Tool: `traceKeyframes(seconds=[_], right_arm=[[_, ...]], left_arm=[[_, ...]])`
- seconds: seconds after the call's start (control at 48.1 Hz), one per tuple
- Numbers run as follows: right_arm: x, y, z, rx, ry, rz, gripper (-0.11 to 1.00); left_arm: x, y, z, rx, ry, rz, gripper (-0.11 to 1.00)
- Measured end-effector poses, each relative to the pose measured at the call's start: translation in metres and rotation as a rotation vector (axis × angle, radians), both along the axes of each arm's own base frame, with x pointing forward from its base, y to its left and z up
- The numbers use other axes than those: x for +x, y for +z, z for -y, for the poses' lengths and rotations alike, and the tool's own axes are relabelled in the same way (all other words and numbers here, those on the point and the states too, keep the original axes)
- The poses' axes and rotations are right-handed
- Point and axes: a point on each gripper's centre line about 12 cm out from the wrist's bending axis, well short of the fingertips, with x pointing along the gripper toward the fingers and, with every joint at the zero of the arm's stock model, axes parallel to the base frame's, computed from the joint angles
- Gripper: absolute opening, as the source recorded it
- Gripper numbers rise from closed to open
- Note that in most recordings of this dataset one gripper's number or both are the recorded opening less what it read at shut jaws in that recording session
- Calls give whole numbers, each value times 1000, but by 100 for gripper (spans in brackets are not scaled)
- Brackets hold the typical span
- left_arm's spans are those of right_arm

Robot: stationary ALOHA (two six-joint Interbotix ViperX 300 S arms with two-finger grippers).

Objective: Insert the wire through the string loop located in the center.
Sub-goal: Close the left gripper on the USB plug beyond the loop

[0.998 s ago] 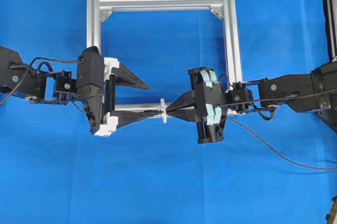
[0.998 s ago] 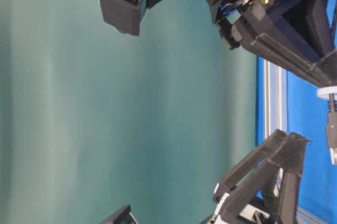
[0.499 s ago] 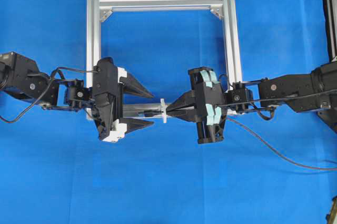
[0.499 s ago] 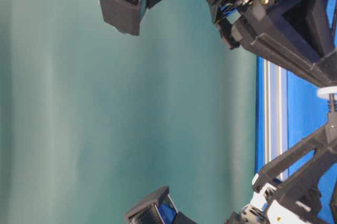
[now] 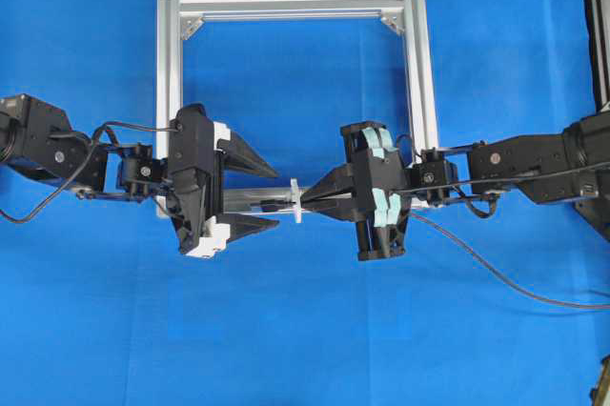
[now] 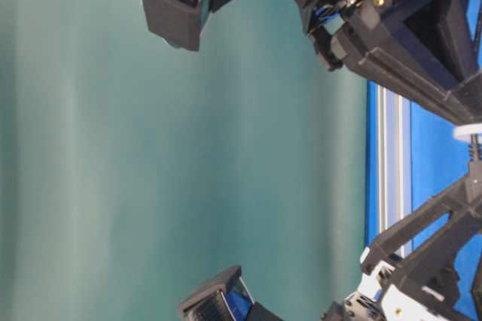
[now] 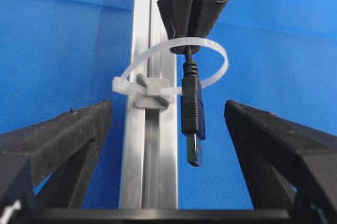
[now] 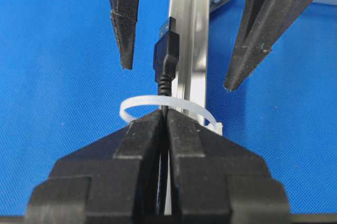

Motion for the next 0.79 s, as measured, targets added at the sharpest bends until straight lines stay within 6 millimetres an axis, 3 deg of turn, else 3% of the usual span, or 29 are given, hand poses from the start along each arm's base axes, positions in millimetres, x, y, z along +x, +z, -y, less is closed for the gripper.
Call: traceKeyframes(seconds=[0.478,0.561,0.79], right_arm=[[0,1,0,0,0,2,-2],[0,0,1,0,-2,0,-2],[0,0,1,0,-3,-2,-2]], left_arm=[[0,0,0,-1,1,0,89],[0,0,0,-1,0,0,74],[0,0,3,21,-19,3,9]])
